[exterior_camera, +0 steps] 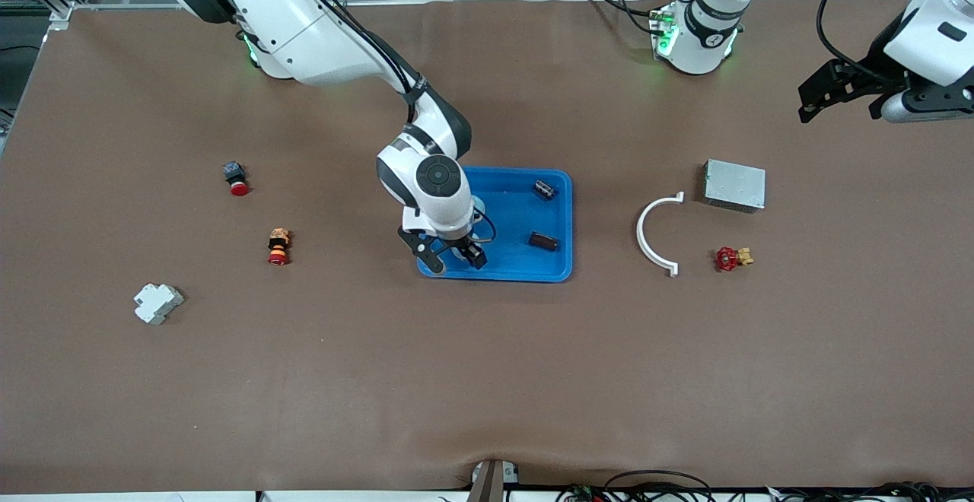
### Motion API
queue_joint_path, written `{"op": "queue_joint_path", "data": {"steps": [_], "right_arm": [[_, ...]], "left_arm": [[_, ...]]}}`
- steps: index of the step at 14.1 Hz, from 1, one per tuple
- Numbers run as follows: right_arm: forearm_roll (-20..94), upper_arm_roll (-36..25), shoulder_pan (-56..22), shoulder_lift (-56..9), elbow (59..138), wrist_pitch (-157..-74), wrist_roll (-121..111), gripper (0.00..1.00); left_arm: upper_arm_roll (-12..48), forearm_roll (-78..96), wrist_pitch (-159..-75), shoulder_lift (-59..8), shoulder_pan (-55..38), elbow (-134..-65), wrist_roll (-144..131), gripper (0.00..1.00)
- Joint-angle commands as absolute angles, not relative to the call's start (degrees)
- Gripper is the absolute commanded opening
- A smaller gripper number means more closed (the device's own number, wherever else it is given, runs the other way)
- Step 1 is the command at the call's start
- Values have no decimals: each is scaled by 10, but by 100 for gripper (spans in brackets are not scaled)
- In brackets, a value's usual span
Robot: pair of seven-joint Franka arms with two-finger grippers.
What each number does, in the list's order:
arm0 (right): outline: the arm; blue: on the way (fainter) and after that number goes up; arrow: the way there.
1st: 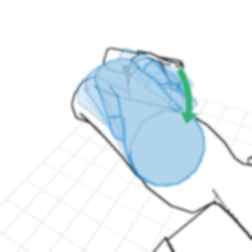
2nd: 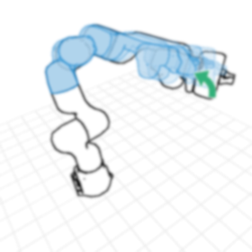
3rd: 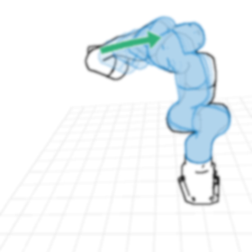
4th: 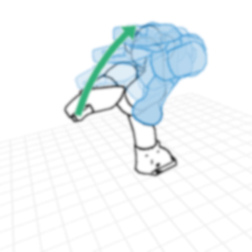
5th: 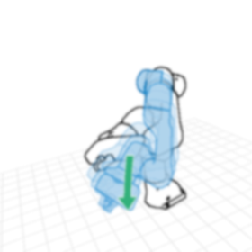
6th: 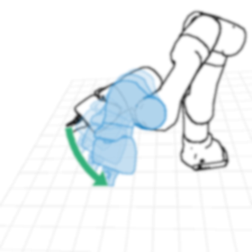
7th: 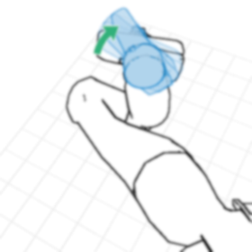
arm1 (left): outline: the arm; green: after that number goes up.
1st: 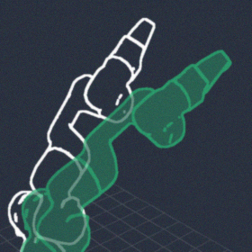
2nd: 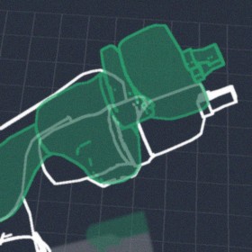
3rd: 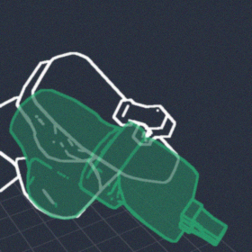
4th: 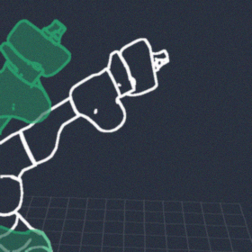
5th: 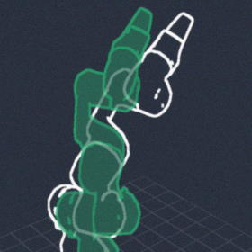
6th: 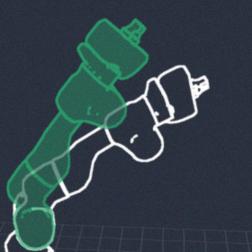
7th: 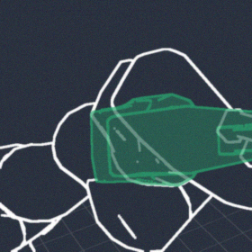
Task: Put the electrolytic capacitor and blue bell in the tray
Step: 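Lower the button into the tray and open the right gripper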
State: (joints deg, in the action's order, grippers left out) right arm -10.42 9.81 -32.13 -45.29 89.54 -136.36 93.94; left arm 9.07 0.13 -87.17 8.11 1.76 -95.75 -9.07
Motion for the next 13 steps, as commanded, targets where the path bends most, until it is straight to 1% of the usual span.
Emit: {"op": "queue_joint_path", "data": {"steps": [1,6,9,13], "right_arm": [[-116,91,-330,-445,888,-1345,955,100],[-113,96,-330,-426,878,-1302,952,100],[-109,99,-320,-384,866,-1227,940,100],[-97,99,-271,-323,868,-1130,816,100]], "left_arm": [[95,-1,-877,90,23,-965,-91,100],[95,0,-877,93,24,-961,-92,100],[96,0,-877,92,23,-962,-93,100],[96,0,-878,94,23,-961,-93,100]]}}
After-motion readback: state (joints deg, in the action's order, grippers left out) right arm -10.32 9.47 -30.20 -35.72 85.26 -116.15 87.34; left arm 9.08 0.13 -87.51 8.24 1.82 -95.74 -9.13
